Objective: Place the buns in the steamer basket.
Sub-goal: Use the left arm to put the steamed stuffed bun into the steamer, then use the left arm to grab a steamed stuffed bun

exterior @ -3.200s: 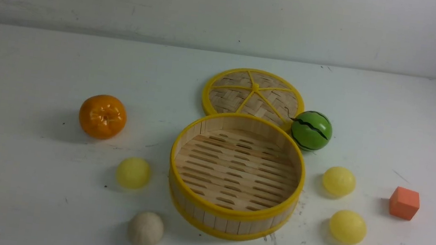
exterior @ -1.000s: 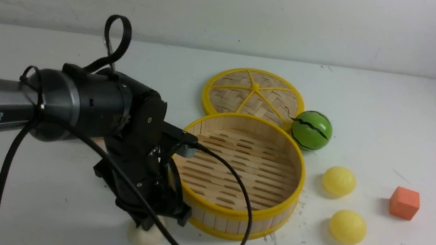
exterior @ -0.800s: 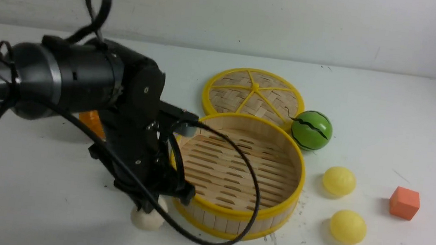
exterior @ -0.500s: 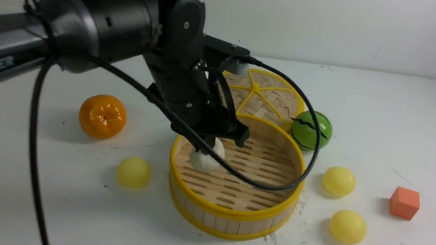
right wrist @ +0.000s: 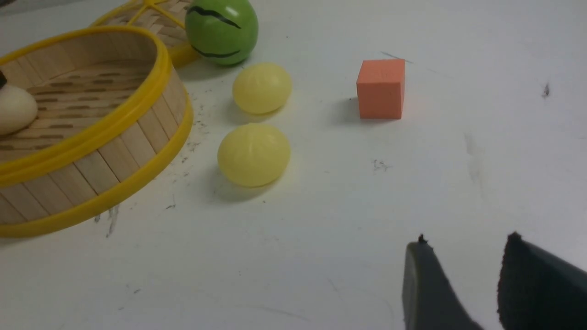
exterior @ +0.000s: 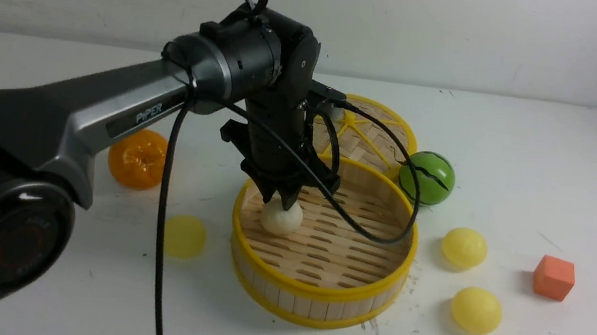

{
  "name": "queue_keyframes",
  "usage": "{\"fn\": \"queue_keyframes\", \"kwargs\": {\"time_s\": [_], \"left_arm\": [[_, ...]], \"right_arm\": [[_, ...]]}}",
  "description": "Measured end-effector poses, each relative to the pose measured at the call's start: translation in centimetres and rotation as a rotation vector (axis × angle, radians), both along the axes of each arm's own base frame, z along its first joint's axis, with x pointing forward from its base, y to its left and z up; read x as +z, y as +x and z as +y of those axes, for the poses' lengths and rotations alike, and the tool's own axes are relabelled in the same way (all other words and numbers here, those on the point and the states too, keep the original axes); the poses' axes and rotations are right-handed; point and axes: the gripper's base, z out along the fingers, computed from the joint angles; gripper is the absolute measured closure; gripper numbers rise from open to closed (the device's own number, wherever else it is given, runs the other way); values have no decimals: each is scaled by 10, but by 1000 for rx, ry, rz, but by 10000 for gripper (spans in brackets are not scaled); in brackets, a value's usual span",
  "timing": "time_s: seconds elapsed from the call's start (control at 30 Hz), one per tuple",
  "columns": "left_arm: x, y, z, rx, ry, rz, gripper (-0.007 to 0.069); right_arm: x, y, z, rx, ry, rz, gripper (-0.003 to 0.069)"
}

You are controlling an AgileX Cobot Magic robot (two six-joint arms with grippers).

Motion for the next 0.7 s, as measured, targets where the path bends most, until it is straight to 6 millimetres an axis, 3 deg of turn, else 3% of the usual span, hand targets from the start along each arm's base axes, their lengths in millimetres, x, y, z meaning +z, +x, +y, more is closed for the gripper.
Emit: {"fn": "queue_keyframes", "kwargs": {"time_s": [0.07, 0.1, 0.17, 0.2, 0.27, 0.33, 0.4, 0.43, 0.47, 0.5, 0.53, 0.7], "left_arm": [[7, -3, 2, 10, 0, 8, 261], [25, -10, 6, 20, -6, 6, 207], [38, -15, 9, 22, -17, -9, 189], [58, -23, 16, 29, -35, -37, 190], [87, -41, 37, 44, -58, -68, 263], [93, -54, 58, 68, -47, -53, 363], [82, -63, 82, 98, -11, 3, 483], [77, -64, 86, 105, -1, 20, 495], [58, -65, 101, 120, 25, 50, 580], [58, -65, 101, 118, 22, 43, 589], [36, -61, 109, 124, 31, 56, 638], [3, -49, 110, 108, 17, 70, 636]], "right_arm": [[0, 0, 0, 0, 0, 0, 420], [0, 0, 0, 0, 0, 0, 420], [0, 0, 0, 0, 0, 0, 420], [0, 0, 0, 0, 0, 0, 420], [0, 0, 0, 0, 0, 0, 420], [0, 0, 0, 0, 0, 0, 420], [0, 0, 0, 0, 0, 0, 420], [0, 0, 0, 0, 0, 0, 420], [0, 0, 0, 0, 0, 0, 420], [0, 0, 0, 0, 0, 0, 420], [0, 0, 0, 0, 0, 0, 420], [0, 0, 0, 0, 0, 0, 420]]}}
